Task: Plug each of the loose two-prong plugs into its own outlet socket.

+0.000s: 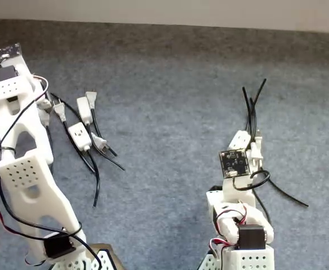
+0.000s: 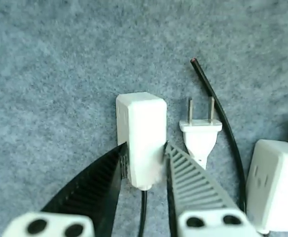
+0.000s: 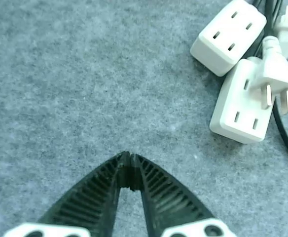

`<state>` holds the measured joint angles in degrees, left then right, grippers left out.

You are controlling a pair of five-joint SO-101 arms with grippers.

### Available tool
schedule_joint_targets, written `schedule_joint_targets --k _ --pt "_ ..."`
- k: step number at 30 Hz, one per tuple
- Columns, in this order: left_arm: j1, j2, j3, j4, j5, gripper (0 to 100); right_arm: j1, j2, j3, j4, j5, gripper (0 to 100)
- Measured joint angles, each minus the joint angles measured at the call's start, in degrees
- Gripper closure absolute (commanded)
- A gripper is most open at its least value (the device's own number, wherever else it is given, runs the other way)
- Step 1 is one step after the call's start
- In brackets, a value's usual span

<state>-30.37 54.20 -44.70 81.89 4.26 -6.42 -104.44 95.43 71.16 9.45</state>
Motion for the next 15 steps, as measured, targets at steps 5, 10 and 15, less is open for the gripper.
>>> schedule_joint_targets --k 5,10,15 --pt "0.09 0.88 0.0 -0.18 0.0 97 0.0 0.0 0.0 0.0 0.0 99.2" --pt "0.09 0.88 0.0 -0.18 0.0 88 0.0 0.0 0.0 0.0 0.0 99.2" --pt "-0.35 1.58 0.0 -0.35 -0.18 81 0.0 0.0 0.0 0.0 0.0 99.2"
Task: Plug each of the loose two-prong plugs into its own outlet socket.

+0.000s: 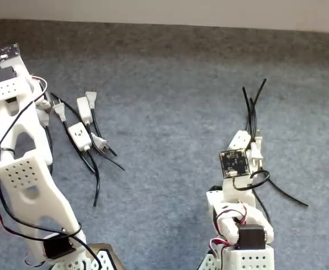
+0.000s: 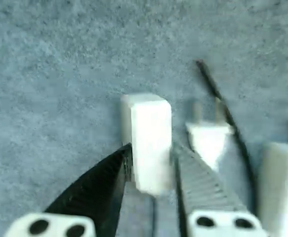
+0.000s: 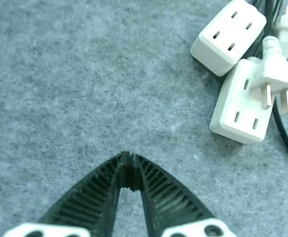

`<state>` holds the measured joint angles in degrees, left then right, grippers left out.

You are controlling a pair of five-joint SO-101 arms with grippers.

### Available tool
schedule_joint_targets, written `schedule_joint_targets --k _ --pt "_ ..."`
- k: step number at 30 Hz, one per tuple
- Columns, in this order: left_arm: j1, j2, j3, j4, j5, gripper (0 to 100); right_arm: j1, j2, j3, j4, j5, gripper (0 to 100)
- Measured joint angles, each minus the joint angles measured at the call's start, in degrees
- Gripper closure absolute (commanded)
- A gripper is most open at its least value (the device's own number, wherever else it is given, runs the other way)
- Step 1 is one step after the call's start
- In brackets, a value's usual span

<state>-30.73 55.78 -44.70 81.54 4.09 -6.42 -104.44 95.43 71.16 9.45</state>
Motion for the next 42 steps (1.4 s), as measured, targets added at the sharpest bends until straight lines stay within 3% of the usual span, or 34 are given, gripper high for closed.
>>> schedule_joint_targets --k 9,14,17,20,28,32,36,42 --pt "0.0 1.14 0.09 -1.05 0.0 82 0.0 0.0 0.0 0.0 0.0 99.2" --pt "0.26 1.58 -0.53 -1.05 -0.35 94 0.0 0.0 0.0 0.0 0.0 99.2" --pt "0.35 2.11 -3.6 -0.88 -3.78 100 0.0 -0.09 0.0 0.0 0.0 99.2" --pt "0.26 2.37 -7.82 1.49 -8.0 99 0.0 0.0 0.0 0.0 0.0 99.2" --pt "1.67 3.16 -30.51 17.67 -23.56 99 0.0 0.0 0.0 0.0 0.0 99.2" --pt "2.9 2.55 -39.82 19.6 -30.42 99 0.0 0.0 0.0 0.0 0.0 99.2" --pt "3.43 -2.81 -39.47 20.22 -37.8 99 0.0 0.0 0.0 0.0 0.0 99.2" --pt "9.67 -19.96 -25.85 20.31 -39.3 99 -0.09 0.0 0.0 0.0 0.0 99.2"
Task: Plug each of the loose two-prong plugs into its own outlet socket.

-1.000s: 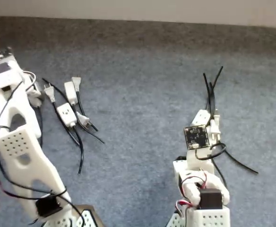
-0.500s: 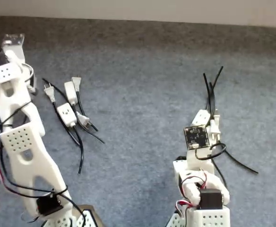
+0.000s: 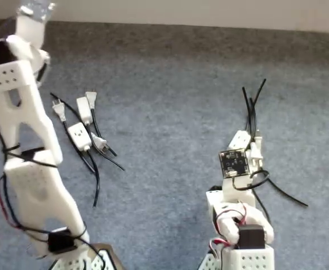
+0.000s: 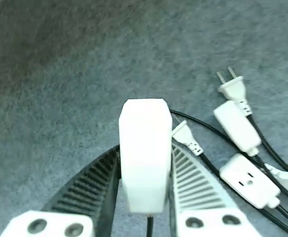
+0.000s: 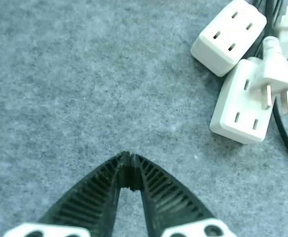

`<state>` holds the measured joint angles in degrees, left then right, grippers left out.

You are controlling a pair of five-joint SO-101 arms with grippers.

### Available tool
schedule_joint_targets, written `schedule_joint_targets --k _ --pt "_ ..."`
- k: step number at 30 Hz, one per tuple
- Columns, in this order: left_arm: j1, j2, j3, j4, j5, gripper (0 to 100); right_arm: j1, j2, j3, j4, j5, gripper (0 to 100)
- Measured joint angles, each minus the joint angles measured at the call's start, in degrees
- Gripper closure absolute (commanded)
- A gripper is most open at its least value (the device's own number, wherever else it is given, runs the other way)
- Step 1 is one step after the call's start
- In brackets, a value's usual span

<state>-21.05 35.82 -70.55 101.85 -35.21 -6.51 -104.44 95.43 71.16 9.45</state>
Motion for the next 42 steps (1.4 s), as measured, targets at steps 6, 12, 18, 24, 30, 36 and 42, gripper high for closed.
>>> schedule_joint_targets --k 6,12,18,24,30,36,42 --pt "10.99 -23.65 27.96 0.0 -0.26 99 -2.73 0.0 0.0 0.0 0.0 99.2" --pt "26.29 -42.9 54.07 -1.67 5.27 99 -2.99 0.0 0.0 0.0 0.0 99.2" --pt "39.74 -47.47 74.9 -13.63 14.07 99 1.05 0.0 0.0 0.0 0.0 99.2" --pt "44.13 -43.34 93.71 -32.26 15.38 99 3.87 0.0 0.0 0.88 0.09 99.2" --pt "48.35 -40.35 99.78 -42.46 15.38 98 6.07 0.0 0.0 0.97 0.09 99.2" --pt "50.73 -37.36 100.31 -46.15 16.62 81 7.21 0.0 0.0 0.97 0.09 99.2" --pt "48.53 -35.87 100.31 -46.33 22.33 81 7.03 0.0 0.0 0.97 0.09 99.2"
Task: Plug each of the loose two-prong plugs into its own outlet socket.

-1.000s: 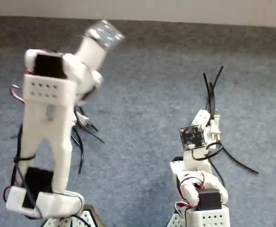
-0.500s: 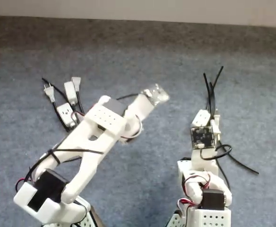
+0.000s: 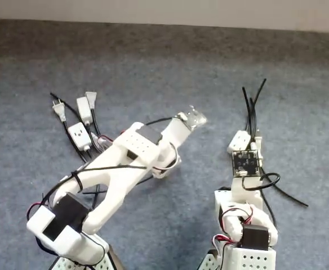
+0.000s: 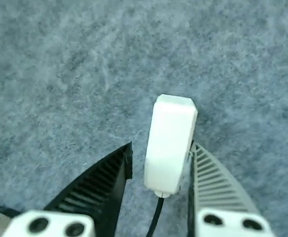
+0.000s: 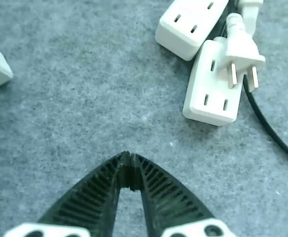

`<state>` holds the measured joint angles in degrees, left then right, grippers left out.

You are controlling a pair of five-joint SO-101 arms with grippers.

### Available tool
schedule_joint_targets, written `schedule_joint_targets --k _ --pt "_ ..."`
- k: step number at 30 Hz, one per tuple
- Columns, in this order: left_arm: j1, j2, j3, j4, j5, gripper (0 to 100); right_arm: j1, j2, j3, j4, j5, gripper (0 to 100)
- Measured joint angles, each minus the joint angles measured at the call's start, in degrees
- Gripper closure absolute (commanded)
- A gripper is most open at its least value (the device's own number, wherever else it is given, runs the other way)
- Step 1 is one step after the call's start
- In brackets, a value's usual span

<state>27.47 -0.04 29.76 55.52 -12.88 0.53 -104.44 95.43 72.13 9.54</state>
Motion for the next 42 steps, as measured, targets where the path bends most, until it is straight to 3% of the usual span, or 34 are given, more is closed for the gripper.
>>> schedule_joint_targets --k 18,24,29,36,42 --pt "-7.03 -10.9 -1.49 2.81 0.53 81 0.0 0.0 0.0 0.0 0.0 99.2" --pt "-10.02 -6.15 4.4 -6.24 0.62 81 0.0 0.0 0.0 0.0 0.0 99.2" --pt "-4.48 -2.99 5.19 -6.77 0.62 81 0.0 0.0 0.0 0.0 0.0 99.2" --pt "4.4 -8.26 5.45 -1.58 0.53 81 0.0 0.0 0.0 0.0 0.0 99.2" --pt "0.44 -16.09 5.63 -0.53 3.25 81 0.0 0.0 0.0 0.0 0.0 99.2"
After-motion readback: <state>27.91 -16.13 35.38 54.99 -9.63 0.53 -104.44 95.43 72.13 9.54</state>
